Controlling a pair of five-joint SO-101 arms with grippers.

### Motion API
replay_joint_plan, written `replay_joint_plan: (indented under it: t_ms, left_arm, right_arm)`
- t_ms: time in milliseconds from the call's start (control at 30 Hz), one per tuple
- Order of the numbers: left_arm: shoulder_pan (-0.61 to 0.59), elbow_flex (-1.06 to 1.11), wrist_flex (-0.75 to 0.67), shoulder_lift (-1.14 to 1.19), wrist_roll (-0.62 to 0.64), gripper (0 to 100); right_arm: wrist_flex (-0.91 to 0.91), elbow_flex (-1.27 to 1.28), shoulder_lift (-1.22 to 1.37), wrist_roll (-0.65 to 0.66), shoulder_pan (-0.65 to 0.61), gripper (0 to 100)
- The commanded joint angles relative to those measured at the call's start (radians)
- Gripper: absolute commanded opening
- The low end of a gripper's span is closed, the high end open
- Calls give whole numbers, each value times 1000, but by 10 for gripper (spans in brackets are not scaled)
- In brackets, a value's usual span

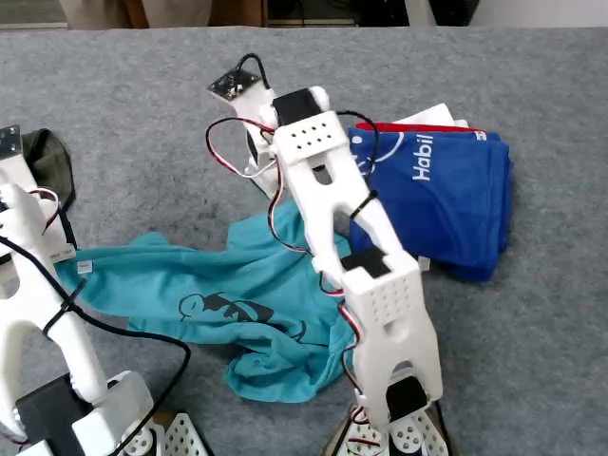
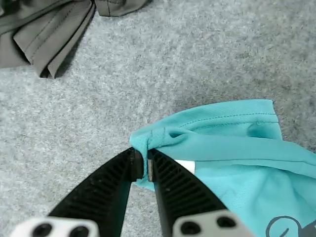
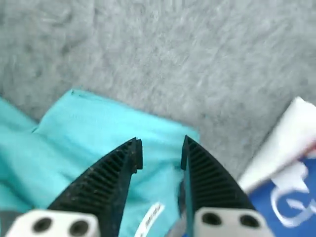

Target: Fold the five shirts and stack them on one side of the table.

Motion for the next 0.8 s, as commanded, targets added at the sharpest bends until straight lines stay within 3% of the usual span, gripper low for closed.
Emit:
replay_joint_plan:
  t_ms: [0, 167, 367, 767]
  left_arm:
    - [-2, -6, -2, -27, 0, 18]
    - [-2, -6, -2, -27, 0, 18]
    - [-2, -6, -5, -27, 0, 18]
    - [0, -12, -8, -27, -2, 18]
  right_arm:
    - [-52, -39, 64, 2, 24, 151]
    - [-48, -125, 186, 3, 77, 152]
    - [158, -343, 240, 43, 90, 152]
    - [170, -432, 418, 49, 139, 153]
